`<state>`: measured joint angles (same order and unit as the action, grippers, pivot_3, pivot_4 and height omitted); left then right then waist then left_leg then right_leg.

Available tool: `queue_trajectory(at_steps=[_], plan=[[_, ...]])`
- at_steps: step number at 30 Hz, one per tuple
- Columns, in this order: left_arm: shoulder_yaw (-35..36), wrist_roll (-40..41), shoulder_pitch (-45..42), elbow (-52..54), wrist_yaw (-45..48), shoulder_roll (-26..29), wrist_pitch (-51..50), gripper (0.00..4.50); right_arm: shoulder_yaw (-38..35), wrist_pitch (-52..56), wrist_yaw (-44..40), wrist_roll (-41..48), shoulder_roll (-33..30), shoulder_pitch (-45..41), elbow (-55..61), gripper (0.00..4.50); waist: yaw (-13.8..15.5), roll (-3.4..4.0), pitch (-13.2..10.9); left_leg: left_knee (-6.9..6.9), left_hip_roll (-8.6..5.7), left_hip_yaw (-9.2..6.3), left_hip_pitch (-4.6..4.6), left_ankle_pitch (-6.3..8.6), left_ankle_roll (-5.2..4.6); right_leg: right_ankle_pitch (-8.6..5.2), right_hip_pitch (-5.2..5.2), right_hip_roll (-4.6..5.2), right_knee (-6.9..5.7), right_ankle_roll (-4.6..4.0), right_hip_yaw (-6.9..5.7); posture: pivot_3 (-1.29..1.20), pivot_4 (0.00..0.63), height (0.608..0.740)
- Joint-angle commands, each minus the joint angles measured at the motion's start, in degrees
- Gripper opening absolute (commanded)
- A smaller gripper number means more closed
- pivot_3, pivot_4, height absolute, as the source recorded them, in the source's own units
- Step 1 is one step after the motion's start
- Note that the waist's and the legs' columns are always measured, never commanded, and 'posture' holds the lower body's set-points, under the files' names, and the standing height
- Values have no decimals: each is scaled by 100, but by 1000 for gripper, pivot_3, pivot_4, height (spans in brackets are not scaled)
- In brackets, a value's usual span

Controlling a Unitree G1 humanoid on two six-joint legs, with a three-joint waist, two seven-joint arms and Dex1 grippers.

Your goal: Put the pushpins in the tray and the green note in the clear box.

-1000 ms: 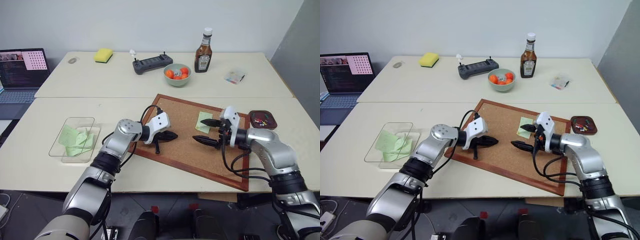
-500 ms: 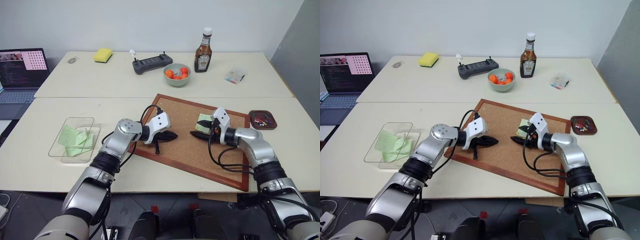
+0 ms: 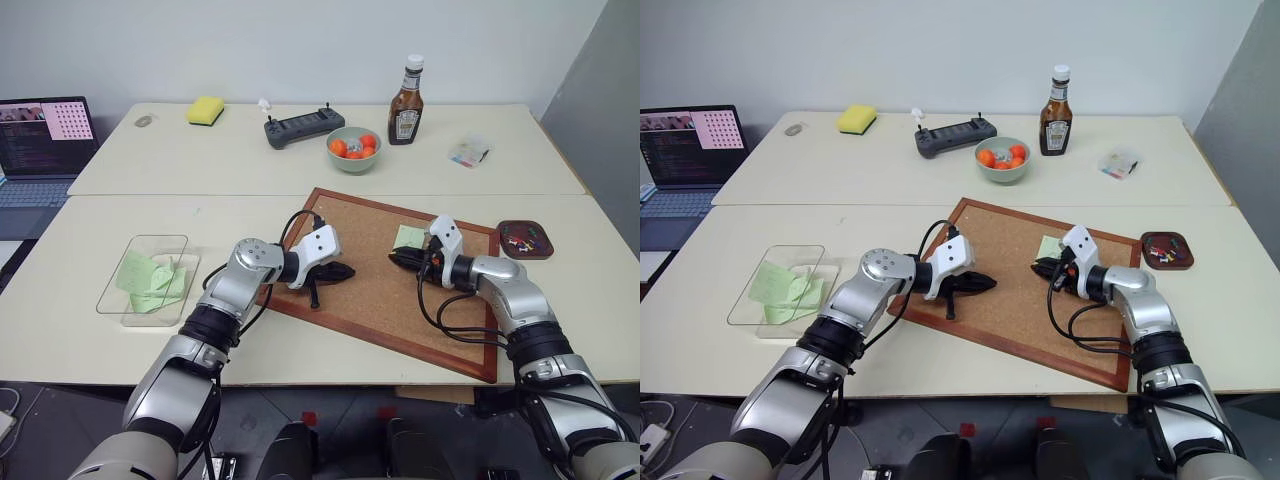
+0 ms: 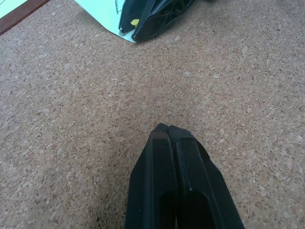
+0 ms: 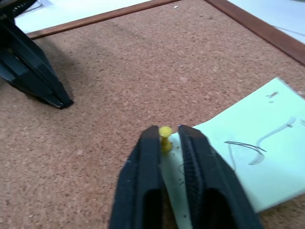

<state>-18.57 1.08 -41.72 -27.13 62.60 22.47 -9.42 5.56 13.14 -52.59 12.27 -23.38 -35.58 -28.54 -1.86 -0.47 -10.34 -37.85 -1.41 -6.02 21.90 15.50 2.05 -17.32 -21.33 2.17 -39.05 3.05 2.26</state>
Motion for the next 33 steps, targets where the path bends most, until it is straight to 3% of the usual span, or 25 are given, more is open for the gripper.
queue_trajectory(at_steps=[1,20,24,33], plan=[[-173,-231,122,-80,16,46,-118,0,-195,41,11,78,-35,-135,148,28,-1,0,0,0,0,0,0,0,0,0,1,0,0,0,1,0,150,740],[-133,-176,137,-109,-11,-17,-130,0,-189,446,-202,181,-545,-198,1837,28,4,1,-1,1,-1,-2,5,0,0,0,-4,0,1,0,-1,0,150,740],[420,485,77,152,-64,-231,-793,0,87,-128,-431,-204,-863,-75,2017,28,12,1,-1,0,-1,-1,5,0,0,0,-4,1,1,0,-1,0,150,740],[1782,2357,43,1387,-221,-336,-3213,1642,304,-1070,-786,-544,-1239,116,2053,0,-31,-21,-18,-5,3,-2,63,-7,12,1,-59,1,-2,-1,-3,0,150,740]])
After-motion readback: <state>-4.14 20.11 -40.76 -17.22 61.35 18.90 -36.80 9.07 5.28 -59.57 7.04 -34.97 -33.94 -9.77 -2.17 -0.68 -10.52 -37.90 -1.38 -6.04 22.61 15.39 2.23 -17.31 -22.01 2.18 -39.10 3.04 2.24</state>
